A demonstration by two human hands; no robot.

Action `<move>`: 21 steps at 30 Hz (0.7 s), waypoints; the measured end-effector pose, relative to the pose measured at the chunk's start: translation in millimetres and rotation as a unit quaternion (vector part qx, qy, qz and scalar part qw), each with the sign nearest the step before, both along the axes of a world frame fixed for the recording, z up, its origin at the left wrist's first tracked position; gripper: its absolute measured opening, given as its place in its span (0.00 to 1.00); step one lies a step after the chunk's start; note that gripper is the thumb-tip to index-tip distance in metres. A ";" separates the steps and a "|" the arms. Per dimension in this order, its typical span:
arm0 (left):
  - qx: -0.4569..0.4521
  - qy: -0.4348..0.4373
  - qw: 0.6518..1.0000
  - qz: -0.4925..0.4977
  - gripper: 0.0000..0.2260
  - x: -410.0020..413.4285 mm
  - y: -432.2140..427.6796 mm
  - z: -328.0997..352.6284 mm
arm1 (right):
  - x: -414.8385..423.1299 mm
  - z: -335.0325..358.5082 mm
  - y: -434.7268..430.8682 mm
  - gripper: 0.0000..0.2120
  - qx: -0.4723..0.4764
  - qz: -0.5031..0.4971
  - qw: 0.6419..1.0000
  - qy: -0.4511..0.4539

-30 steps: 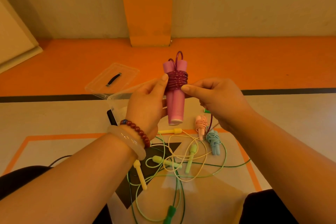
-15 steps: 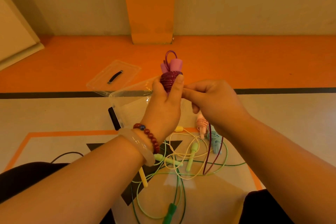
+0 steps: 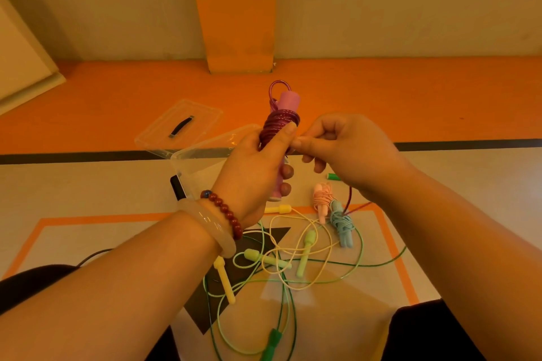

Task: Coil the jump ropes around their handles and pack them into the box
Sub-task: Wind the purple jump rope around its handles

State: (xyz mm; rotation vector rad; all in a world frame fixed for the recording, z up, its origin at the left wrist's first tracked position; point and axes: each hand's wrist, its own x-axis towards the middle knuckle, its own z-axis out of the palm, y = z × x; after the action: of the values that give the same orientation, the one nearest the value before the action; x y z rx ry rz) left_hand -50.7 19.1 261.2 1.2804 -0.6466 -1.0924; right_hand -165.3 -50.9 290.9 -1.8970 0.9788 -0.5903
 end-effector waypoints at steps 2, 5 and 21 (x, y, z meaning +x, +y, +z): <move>-0.008 0.010 1.000 0.001 0.11 0.1 0.1 -0.2 | -0.9 -0.9 -3.0 0.06 0.049 0.013 0.998 -0.027; -0.016 0.040 0.999 -0.001 0.15 3.5 -0.9 -0.2 | -1.3 -2.9 -7.9 0.05 0.086 0.034 0.995 -0.039; -0.037 0.000 0.999 -0.022 0.21 2.5 5.7 -4.0 | 2.4 -13.1 -2.5 0.14 0.111 0.002 0.992 -0.057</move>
State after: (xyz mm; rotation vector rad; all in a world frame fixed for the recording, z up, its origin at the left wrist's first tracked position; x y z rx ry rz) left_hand -48.2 24.8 257.2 1.2085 -0.7113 -1.0947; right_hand -162.9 -53.3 277.8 -1.6513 0.9270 -0.5565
